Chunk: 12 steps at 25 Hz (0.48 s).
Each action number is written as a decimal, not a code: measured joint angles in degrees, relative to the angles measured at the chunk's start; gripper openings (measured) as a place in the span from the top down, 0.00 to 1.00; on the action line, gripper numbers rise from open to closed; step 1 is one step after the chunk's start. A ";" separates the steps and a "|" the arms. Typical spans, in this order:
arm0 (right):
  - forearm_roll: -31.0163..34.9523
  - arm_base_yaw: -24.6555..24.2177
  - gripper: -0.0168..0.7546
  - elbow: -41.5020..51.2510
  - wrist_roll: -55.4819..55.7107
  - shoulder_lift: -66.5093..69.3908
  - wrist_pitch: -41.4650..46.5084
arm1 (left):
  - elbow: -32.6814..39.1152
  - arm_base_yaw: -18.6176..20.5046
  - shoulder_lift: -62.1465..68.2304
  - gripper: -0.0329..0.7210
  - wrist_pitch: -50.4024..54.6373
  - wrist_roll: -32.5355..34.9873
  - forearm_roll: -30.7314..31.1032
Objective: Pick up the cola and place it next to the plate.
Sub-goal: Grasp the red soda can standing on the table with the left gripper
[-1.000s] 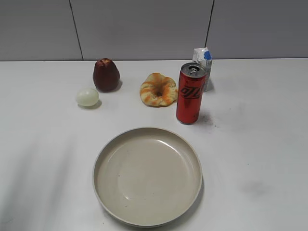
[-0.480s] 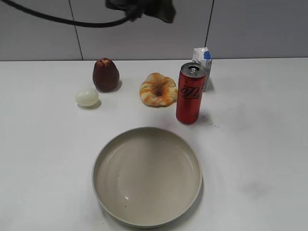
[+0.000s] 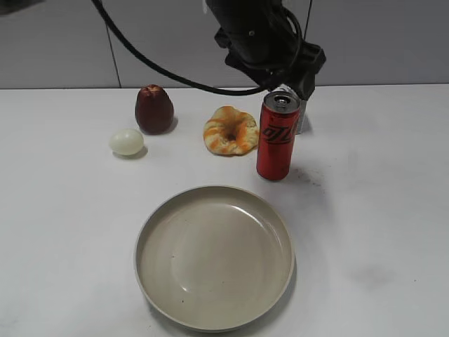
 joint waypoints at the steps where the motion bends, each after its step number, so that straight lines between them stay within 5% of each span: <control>1: 0.00 0.00 0.28 0.00 0.00 0.00 0.00 | -0.12 -0.08 0.45 0.13 -0.40 0.00 0.00; 12: 0.05 0.00 0.28 0.00 0.00 0.00 0.00 | -0.85 -0.15 4.42 0.13 -3.83 0.00 0.87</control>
